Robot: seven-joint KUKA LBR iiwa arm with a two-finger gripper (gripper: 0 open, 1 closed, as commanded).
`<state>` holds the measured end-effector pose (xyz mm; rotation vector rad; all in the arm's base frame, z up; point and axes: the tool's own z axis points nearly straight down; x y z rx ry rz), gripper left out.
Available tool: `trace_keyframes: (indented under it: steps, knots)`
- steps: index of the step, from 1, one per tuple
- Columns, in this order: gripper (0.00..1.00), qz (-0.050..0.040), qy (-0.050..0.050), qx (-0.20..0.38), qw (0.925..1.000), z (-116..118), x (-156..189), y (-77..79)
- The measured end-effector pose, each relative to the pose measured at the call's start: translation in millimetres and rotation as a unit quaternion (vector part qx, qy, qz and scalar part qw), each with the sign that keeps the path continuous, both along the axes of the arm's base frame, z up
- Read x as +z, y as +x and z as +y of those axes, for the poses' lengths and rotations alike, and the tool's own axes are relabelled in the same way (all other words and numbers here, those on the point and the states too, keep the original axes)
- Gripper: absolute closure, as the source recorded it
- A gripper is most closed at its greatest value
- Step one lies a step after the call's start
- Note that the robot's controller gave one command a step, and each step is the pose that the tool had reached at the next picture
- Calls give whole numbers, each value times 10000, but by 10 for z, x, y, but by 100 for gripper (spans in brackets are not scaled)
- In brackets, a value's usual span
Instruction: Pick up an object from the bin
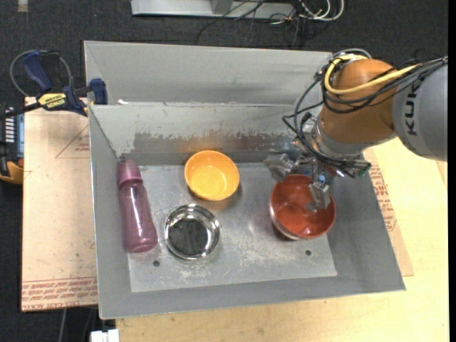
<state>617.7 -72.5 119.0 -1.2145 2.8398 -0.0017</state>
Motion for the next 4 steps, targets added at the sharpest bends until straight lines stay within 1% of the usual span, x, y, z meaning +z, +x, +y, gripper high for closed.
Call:
trace_keyframes:
  steps: [1,2,4]
  knots:
    - [0,183,-20,-433,9989,136,-488,302]
    - [100,-53,-116,2235,9746,445,-477,1]
    - [100,-58,-113,2226,9748,445,-468,4]
